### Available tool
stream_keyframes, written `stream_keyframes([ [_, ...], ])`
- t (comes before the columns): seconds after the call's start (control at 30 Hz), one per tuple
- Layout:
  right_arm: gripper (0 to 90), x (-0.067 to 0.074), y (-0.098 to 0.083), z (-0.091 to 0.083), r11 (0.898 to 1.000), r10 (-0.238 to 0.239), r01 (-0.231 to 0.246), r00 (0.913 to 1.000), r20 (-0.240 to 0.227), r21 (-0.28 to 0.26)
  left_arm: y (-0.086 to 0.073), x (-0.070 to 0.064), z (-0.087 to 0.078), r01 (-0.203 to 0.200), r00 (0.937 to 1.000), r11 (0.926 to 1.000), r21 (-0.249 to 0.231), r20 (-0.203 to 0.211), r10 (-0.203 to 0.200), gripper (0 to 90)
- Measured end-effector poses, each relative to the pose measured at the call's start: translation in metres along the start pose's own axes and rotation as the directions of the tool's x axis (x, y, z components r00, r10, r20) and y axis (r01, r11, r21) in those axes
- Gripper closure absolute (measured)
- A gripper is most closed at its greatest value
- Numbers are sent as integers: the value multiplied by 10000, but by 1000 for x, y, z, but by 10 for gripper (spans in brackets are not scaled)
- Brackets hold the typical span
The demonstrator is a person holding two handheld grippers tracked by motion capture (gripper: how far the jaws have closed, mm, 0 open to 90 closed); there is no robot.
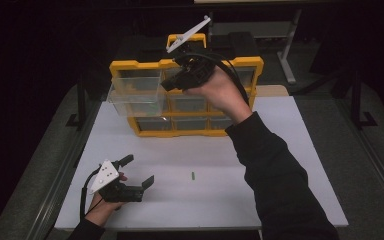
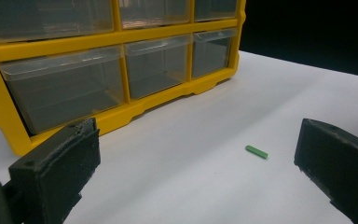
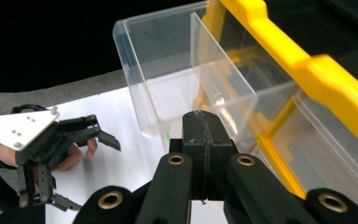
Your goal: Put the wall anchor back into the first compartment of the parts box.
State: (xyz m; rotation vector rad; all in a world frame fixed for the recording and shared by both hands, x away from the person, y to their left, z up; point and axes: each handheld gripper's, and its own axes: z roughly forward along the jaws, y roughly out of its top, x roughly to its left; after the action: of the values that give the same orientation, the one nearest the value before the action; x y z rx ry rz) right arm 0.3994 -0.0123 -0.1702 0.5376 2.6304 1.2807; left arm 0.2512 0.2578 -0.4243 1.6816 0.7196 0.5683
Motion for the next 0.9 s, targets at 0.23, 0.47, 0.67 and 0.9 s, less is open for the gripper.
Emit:
stream_keyframes([
  [0.23, 891, -5, -15, -1, 9999, 126, -126, 9999, 74, 23, 0, 0, 0, 19, 10000, 10000, 47, -3, -19, 0],
  [0.47, 884, -5, -28, 1, 9994, 306, -308, 9995, 98, 135, 0, 0, 0, 23, 10000, 10000, 50, -12, -23, 0],
  [0.67, 745, -6, -40, 7, 9988, 430, -436, 9987, 282, 231, 0, 0, -1, 53, 10000, 10000, 46, -22, -53, 0],
  [0.9, 557, -6, -53, 16, 9980, 536, -546, 9981, 310, 319, 0, -1, 1, 246, 9997, 9996, -120, -7, -246, 0],
])
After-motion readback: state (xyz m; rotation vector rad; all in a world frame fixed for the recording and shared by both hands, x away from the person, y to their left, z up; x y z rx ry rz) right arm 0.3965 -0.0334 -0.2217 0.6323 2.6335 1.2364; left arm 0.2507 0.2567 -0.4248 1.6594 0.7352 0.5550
